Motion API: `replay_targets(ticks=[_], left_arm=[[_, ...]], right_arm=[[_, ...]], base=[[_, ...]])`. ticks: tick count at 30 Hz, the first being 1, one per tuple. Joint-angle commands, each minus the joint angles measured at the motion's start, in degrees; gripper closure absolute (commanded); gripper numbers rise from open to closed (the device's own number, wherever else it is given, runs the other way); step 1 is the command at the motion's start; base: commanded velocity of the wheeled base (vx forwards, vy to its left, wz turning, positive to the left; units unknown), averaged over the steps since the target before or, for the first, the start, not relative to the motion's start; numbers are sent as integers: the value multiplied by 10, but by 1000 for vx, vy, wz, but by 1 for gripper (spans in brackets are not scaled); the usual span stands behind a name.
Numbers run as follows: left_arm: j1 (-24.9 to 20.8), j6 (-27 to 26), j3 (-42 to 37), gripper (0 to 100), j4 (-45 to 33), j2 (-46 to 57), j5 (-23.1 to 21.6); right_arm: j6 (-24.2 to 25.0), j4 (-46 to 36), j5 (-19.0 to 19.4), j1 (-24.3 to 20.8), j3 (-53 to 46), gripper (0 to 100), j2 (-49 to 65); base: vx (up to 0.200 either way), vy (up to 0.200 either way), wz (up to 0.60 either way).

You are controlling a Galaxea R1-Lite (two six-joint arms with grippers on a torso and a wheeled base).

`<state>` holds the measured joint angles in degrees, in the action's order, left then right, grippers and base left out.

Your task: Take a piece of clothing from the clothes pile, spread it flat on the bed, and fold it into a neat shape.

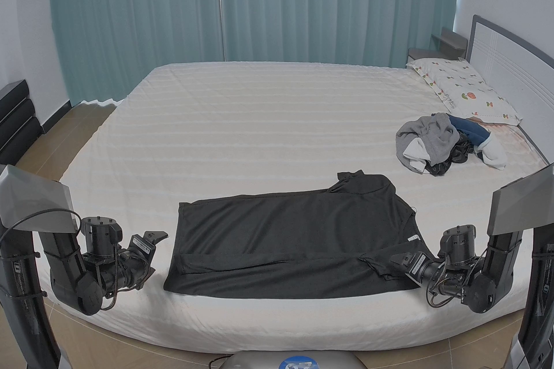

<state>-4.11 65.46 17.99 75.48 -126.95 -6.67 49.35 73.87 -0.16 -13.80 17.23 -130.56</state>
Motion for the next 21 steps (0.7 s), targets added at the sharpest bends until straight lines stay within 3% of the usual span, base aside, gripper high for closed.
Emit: replay_targets(ticks=[1,8,14,15,21], left_arm=[[0,0,0,0,0,0,0],[0,0,0,0,0,0,0],[0,0,0,0,0,0,0],[0,0,0,0,0,0,0],[0,0,0,0,0,0,0]], right_arm=[[0,0,-6,-11,7,0,-18],[2,0,-8,-7,15,0,-19],[2,0,-35,-9,25,0,-36],[3,0,-37,-9,26,100,-38],[22,1,-56,-11,23,100,-29]], base=[[0,0,0],[0,0,0],[0,0,0],[0,0,0],[0,0,0]])
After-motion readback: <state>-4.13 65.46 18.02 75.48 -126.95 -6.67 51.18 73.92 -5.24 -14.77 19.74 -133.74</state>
